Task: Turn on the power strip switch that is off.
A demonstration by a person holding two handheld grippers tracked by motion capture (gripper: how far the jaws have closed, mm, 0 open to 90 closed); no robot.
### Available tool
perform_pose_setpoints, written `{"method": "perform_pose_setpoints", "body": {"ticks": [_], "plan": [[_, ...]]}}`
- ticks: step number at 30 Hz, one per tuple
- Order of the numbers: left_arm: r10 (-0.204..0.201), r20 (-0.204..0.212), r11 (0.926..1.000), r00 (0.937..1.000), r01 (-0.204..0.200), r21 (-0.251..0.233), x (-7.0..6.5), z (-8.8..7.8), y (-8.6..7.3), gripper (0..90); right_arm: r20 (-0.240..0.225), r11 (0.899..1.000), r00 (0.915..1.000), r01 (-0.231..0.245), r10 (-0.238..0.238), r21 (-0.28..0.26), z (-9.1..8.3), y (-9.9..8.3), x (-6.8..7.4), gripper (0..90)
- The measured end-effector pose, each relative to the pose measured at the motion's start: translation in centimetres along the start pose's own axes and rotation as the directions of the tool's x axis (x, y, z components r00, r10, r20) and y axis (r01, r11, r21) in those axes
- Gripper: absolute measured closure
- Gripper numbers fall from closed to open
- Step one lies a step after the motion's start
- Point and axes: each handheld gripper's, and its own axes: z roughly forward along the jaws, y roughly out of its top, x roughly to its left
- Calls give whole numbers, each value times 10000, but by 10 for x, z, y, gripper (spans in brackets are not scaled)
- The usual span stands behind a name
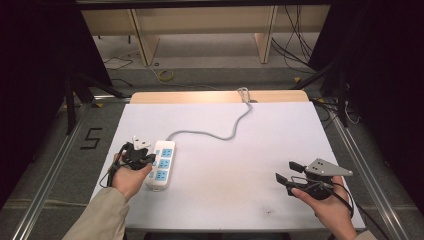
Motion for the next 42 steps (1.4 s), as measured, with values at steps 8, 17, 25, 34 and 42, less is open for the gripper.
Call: {"method": "perform_pose_setpoints", "body": {"ticks": [8, 17, 25, 34, 42], "plan": [[-153, 83, 9998, 9998, 152, 120, 3, 2, 1, 898, -2, 10000, 10000, -4, 4, 12, 0, 0, 0, 340], [-310, 125, 9990, 9994, 305, 325, 6, 7, 2, 898, -14, 10000, 10000, -23, 23, 13, 0, 0, 0, 340], [-336, 152, 9981, 9993, 328, 518, 6, 12, 2, 898, -27, 10000, 10000, -17, 17, 21, 0, 0, 0, 340], [-160, 194, 9966, 9997, 143, 816, 6, 16, 2, 899, -43, 10000, 10000, 4, -3, 49, 0, 0, 0, 339], [-94, 195, 9953, 9998, 75, 967, 5, 18, 2, 898, -44, 10000, 10000, 20, -20, 47, 1, 0, 0, 339]]}}
